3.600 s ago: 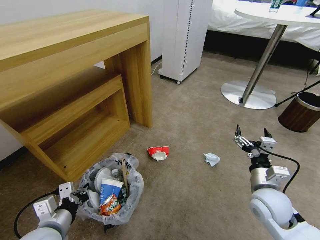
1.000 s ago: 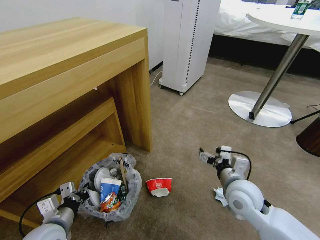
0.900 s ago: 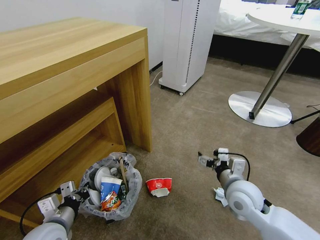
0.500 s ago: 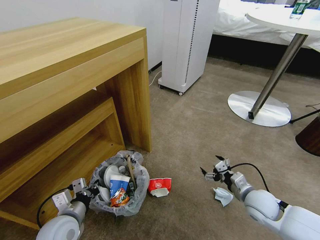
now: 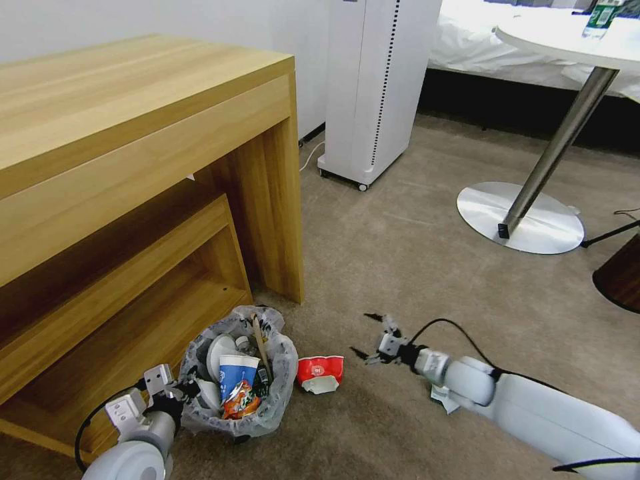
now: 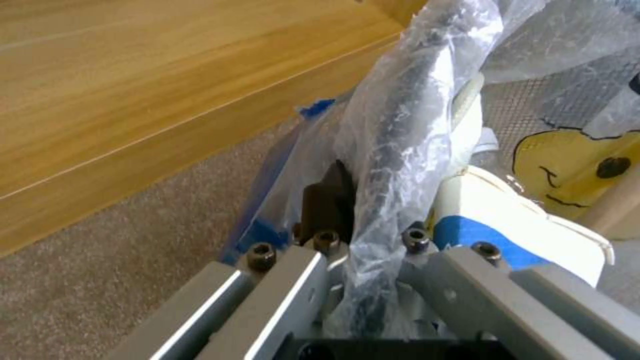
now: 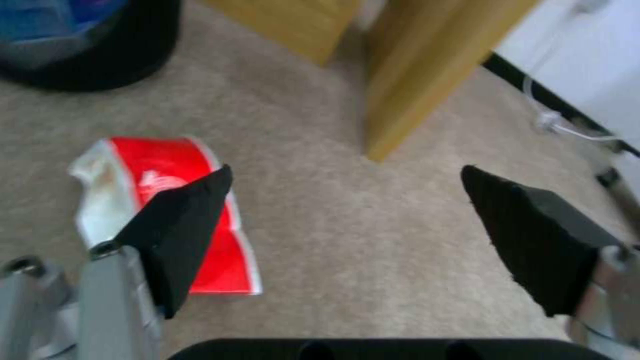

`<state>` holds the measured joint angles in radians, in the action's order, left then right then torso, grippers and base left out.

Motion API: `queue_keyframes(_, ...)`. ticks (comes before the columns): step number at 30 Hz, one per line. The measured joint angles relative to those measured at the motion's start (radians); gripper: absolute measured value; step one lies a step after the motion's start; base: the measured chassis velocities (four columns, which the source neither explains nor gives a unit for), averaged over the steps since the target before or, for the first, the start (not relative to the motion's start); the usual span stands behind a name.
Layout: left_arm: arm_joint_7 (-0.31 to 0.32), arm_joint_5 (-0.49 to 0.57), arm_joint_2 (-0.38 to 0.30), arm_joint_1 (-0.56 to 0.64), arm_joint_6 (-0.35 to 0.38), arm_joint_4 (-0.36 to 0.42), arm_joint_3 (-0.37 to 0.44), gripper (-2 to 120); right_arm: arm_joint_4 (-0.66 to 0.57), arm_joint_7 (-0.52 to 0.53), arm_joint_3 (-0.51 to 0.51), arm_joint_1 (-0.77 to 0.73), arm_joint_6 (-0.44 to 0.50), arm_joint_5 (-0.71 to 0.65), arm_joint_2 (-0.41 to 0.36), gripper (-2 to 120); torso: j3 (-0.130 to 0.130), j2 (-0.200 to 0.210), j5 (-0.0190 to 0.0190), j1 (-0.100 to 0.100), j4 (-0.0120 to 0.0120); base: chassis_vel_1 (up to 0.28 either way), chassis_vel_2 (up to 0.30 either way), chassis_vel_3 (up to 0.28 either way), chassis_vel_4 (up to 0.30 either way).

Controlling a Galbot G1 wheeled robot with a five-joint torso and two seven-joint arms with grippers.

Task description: Pick up the trash bin and place the garbage on the floor into it.

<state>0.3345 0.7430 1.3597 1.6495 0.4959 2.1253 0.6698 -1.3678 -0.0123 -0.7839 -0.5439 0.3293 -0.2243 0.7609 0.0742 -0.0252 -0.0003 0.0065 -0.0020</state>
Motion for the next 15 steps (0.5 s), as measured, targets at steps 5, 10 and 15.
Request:
queue_keyframes(5, -0.005, -0.009, 0.015, 0.006, -0.015, 0.005, 0.006, 0, 0.039, 0.023, -0.034, -0.004, 0.003, 0.008, 0.025, 96, 0.000, 0.000, 0.0001, 0.000, -0.0002, 0.000, 0.000, 0.000, 0.000)
queue_keyframes(10, -0.009, -0.014, 0.021, 0.014, -0.022, 0.011, 0.010, 0, 0.075, 0.033, -0.044, -0.016, 0.004, 0.004, 0.052, 96, 0.000, 0.000, 0.0003, 0.000, -0.0002, 0.000, 0.000, 0.000, 0.000)
queue_keyframes(15, -0.011, -0.020, 0.033, 0.020, -0.028, 0.015, 0.012, 0, 0.142, 0.040, -0.044, -0.025, 0.009, -0.002, 0.105, 96, 0.000, 0.000, 0.0004, 0.000, -0.0001, 0.000, 0.000, 0.000, 0.000)
